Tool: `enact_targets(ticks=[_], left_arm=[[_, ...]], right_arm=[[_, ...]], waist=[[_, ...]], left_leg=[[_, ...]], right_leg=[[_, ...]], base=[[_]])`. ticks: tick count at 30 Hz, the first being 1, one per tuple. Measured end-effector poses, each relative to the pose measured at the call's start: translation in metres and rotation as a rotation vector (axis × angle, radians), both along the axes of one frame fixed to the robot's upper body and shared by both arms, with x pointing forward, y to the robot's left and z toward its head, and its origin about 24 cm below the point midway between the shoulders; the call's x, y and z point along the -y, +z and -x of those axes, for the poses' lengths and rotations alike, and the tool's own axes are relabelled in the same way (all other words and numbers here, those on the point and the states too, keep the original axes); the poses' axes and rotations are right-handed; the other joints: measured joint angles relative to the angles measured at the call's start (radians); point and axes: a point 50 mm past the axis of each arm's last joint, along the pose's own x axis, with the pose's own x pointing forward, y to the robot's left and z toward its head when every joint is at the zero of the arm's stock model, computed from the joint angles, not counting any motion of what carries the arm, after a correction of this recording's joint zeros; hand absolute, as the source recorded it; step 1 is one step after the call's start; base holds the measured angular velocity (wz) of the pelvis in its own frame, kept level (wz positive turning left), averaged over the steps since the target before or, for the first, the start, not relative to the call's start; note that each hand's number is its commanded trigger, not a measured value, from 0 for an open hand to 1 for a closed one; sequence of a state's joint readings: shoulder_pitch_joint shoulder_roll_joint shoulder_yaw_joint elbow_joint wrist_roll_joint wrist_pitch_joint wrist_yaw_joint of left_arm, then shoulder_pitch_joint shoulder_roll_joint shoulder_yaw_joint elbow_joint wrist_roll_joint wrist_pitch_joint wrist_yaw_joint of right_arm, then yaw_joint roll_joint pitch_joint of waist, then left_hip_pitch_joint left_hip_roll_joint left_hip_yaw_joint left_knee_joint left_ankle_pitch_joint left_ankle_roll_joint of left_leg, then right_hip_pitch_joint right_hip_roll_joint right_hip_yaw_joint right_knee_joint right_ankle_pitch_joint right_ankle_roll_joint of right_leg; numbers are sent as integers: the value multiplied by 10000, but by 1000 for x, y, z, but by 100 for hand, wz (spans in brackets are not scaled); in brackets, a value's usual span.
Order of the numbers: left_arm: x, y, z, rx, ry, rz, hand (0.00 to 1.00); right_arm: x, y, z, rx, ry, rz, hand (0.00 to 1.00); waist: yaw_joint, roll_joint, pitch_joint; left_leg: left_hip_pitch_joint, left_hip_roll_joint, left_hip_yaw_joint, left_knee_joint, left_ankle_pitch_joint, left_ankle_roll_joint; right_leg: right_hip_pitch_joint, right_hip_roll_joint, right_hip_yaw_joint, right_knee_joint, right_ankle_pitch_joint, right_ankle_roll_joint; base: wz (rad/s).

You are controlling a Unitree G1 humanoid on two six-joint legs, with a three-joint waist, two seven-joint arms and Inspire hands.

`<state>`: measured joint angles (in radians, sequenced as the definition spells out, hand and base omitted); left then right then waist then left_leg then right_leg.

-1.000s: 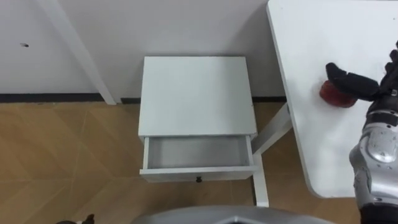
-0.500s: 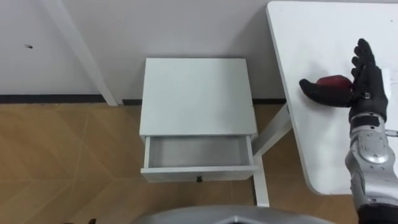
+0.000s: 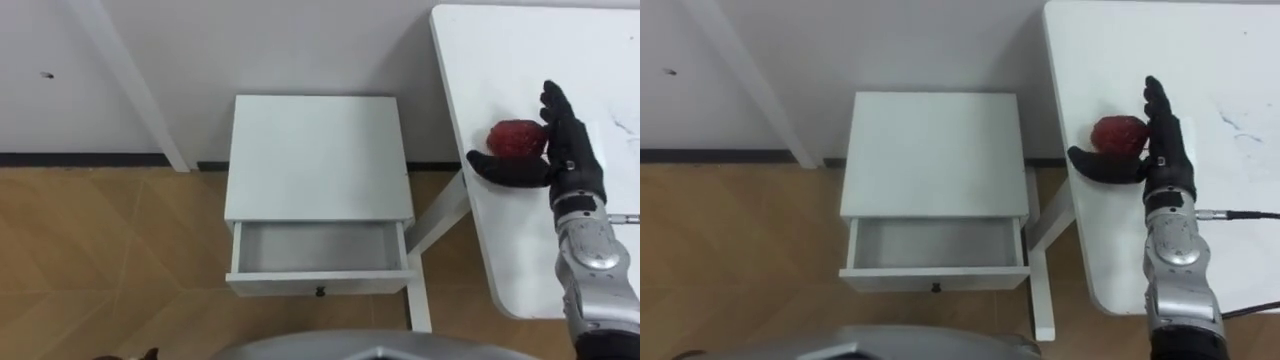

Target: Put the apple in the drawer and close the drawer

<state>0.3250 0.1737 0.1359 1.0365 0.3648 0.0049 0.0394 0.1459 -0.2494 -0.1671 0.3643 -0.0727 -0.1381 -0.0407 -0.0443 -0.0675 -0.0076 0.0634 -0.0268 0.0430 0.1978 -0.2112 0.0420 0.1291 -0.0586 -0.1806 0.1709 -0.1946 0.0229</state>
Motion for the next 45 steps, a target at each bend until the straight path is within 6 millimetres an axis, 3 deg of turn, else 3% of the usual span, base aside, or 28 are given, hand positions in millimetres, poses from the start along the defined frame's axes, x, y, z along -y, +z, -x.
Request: enact_targets(ticks=[10,23,33,37,42,45], left_arm=[[-3,1,0,74,45,-411,0],[-3,1,-2,50,20,-427,0],[-2,-1,-12,49,-220,-193,0],[0,-1,-19,115,-691,-172,0],[6,-2,-35,392,-1120,-47,0],[5,-2,-37,423,-1100,-59,0]], right_arm=[[14,0,3,-246,-191,1332,100],[7,0,2,-424,171,1245,100],[-31,-1,-10,-672,2612,1181,100],[-58,-8,-11,-1255,4152,1540,100],[-85,-24,-3,-2462,5957,1968,100],[-89,-25,-2,-2619,6285,2082,100]], waist=[[-7,-97,-2],[53,-187,17],[471,-158,15],[680,-119,24],[887,97,174],[989,225,210]], left_leg=[[77,-6,-38,-4,0,0],[118,19,-16,-70,-2,1],[27,17,-154,54,-6,-1],[-92,43,-183,99,-8,-3],[-270,-16,-201,165,-13,8],[-275,-23,-194,124,-11,12]], right_leg=[[108,-7,-112,-27,2,5],[100,-13,-119,-28,2,6],[83,16,-126,-19,22,5],[15,25,-174,-26,52,-2],[-92,-11,-254,-27,55,3],[-110,-15,-254,-41,54,5]], base=[[2],[0],[2],[3],[6],[0]])
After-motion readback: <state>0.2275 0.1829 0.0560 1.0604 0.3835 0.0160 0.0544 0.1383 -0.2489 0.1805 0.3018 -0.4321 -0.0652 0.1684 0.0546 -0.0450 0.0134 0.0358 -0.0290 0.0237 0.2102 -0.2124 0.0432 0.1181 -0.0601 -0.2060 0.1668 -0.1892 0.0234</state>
